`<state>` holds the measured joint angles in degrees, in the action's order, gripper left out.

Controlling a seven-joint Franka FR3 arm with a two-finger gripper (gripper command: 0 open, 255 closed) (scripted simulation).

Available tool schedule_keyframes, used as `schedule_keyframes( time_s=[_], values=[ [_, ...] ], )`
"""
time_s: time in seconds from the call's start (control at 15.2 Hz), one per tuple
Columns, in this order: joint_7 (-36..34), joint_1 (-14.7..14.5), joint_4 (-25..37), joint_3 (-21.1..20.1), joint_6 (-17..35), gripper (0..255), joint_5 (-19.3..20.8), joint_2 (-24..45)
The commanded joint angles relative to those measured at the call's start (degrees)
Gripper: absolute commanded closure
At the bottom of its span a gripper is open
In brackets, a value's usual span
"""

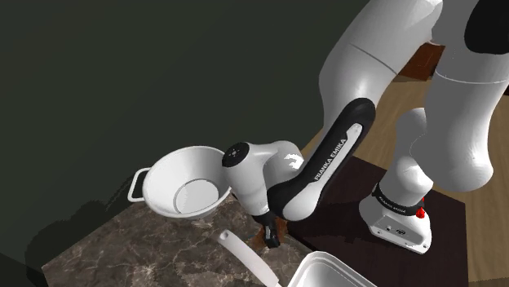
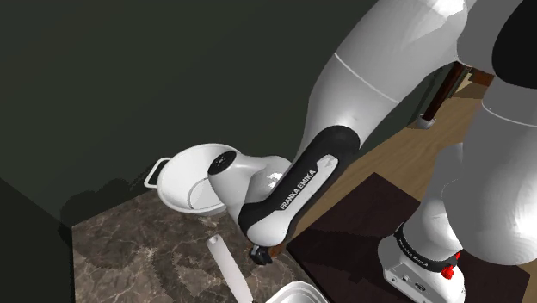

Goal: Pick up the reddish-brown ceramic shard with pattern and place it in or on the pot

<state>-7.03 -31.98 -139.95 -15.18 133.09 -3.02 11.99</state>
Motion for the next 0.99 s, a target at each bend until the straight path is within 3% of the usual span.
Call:
schedule_keyframes(
  time_s=[0.0, 0.92],
  values=[
    [0.15, 0.06, 0.00, -0.19, -1.33, 255, -0.42, -1.34],
    [1.44, 0.48, 1.49, -0.66, -12.44, 255, -2.93, -11.19]
  ],
)
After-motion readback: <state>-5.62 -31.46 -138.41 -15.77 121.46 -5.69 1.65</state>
